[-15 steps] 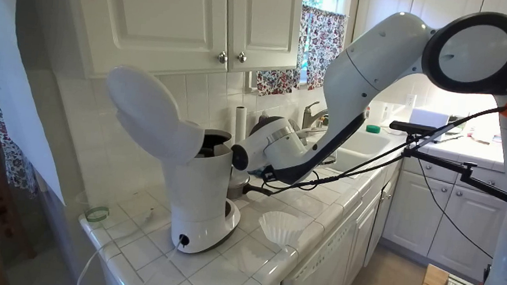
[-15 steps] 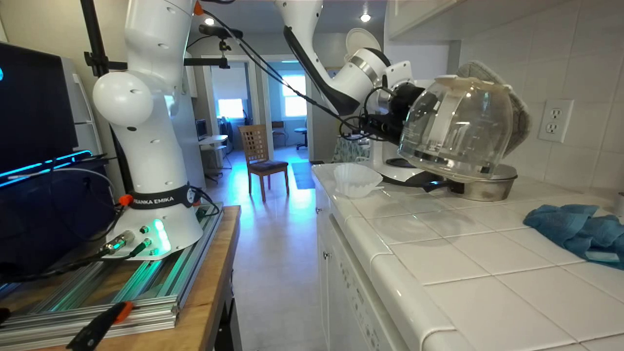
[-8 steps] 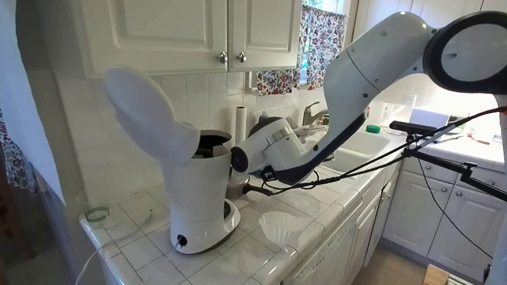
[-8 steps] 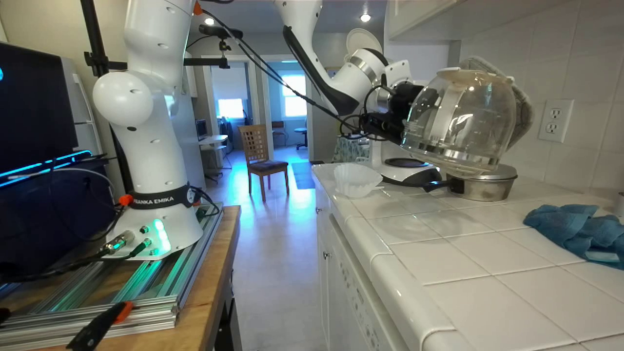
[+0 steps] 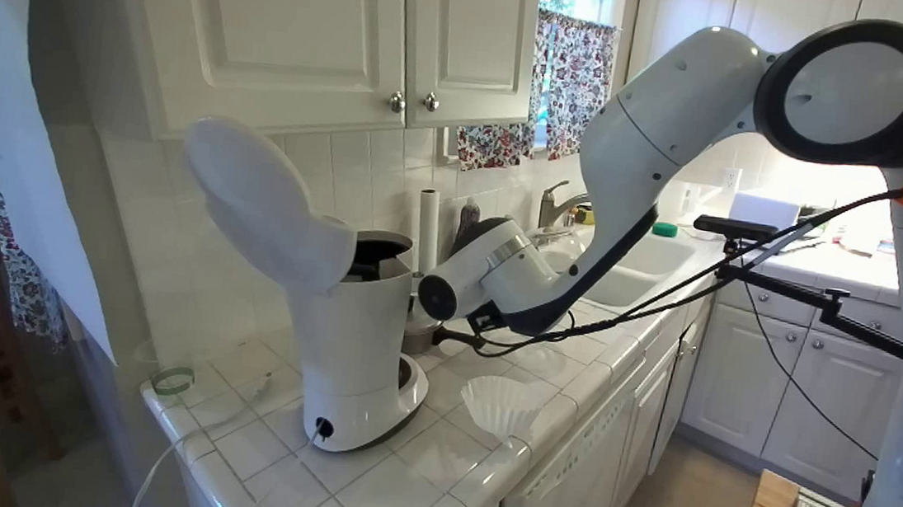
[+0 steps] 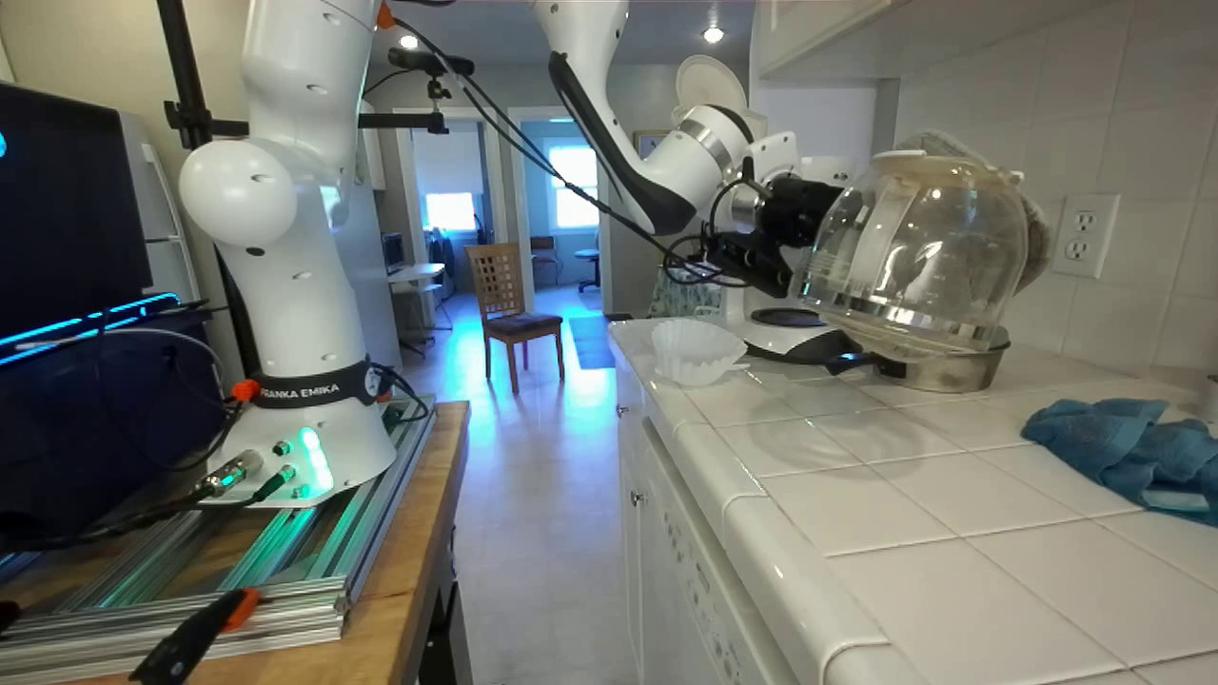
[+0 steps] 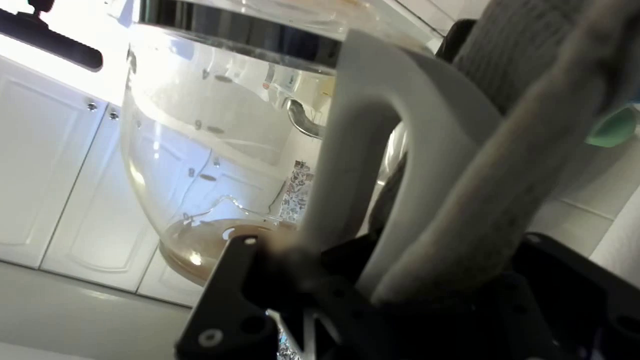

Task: Use the grey mat to pick up the coffee pot

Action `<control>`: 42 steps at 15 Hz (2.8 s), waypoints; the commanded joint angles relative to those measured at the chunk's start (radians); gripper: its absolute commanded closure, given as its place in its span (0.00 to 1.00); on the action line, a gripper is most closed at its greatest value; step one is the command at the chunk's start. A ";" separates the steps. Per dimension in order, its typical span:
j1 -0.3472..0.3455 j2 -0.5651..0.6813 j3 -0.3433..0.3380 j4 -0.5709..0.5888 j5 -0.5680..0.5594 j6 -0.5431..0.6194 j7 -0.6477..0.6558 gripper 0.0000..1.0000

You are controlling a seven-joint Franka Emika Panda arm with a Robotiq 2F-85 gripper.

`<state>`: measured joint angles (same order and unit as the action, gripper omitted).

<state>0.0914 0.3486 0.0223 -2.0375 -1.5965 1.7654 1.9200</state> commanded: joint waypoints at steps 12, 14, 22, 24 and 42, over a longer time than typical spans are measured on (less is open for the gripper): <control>-0.065 -0.030 0.003 -0.129 -0.194 0.157 0.190 1.00; -0.077 -0.027 0.001 -0.139 -0.222 0.180 0.210 1.00; -0.114 -0.023 0.001 -0.160 -0.320 0.261 0.272 1.00; -0.118 -0.021 0.001 -0.163 -0.332 0.265 0.281 1.00; -0.163 0.017 -0.004 -0.157 -0.440 0.343 0.318 1.00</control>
<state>-0.0594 0.3673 0.0174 -2.1980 -1.9837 2.0945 2.2111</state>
